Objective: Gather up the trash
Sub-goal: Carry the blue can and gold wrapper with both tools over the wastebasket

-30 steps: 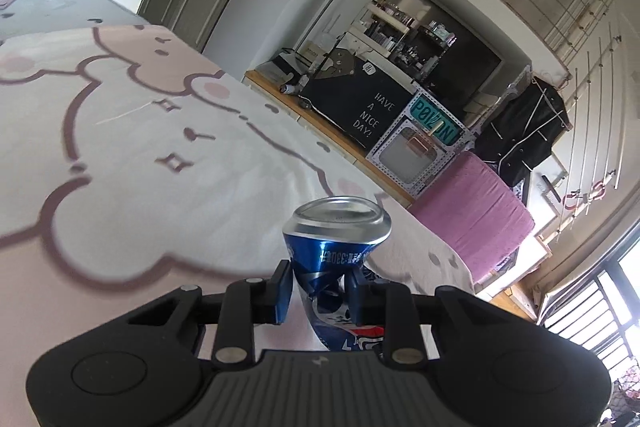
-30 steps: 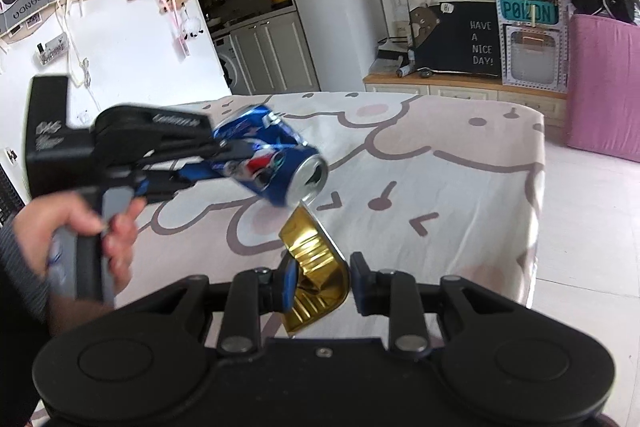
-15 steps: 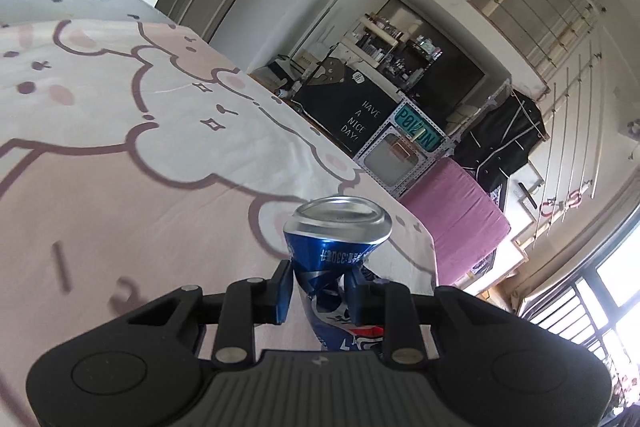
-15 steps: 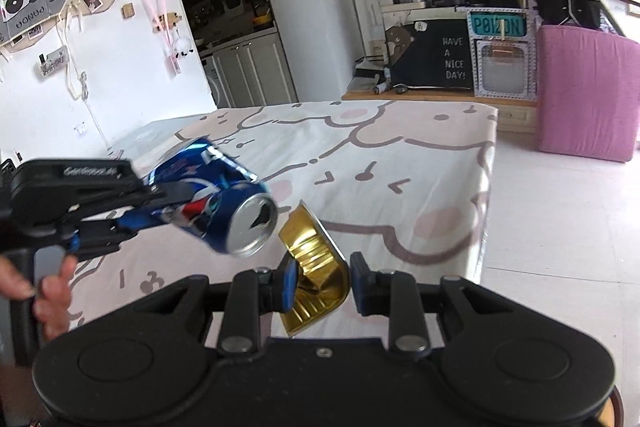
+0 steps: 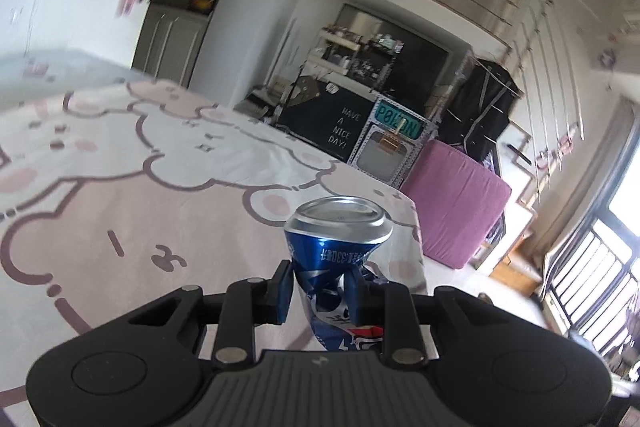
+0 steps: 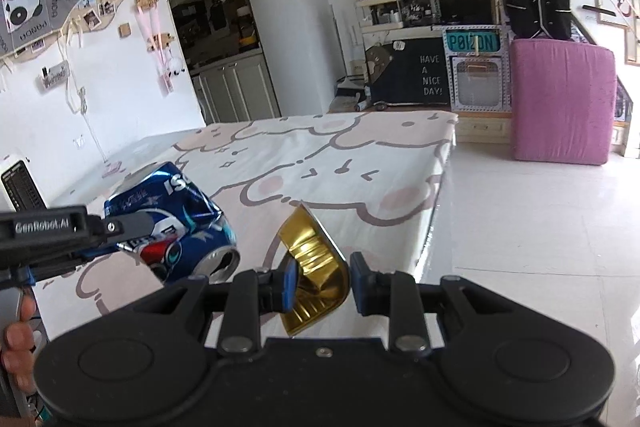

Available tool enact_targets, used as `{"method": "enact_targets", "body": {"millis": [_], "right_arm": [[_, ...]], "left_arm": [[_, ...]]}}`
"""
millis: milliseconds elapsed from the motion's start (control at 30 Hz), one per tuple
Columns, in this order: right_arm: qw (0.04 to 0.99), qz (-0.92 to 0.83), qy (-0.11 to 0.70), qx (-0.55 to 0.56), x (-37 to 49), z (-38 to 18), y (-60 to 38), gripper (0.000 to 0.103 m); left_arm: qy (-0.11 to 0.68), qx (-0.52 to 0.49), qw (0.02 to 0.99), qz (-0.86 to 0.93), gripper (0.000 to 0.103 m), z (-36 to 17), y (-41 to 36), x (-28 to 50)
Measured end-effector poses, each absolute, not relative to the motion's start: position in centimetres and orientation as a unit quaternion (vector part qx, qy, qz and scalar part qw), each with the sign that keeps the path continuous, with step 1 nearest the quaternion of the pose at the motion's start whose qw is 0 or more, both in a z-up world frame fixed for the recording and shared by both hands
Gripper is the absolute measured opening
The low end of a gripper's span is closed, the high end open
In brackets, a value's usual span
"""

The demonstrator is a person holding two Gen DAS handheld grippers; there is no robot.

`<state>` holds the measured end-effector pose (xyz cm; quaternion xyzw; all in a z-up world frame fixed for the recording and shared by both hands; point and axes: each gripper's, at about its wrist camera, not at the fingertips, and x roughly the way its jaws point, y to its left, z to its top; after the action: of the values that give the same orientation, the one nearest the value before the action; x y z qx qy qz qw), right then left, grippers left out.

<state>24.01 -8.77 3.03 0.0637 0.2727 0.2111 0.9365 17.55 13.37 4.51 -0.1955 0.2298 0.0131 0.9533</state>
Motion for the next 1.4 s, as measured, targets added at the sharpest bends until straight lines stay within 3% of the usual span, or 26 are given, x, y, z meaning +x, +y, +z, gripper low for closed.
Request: {"method": "enact_targets", "body": {"millis": [800,1400], "right_arm": [[0.958,0.129,0.232,0.105,16.8,4.2,-19.6,0.028],[0.950,0.025,0.278,0.143,16.3,-1.0,-31.2,0.028]], "left_arm": [[0.231,-0.101,0.964,-0.079,0.027,5.8,0.4,14.4],[0.298,-0.067,0.939,-0.161,0.027,0.2,-10.9,19.3]]}}
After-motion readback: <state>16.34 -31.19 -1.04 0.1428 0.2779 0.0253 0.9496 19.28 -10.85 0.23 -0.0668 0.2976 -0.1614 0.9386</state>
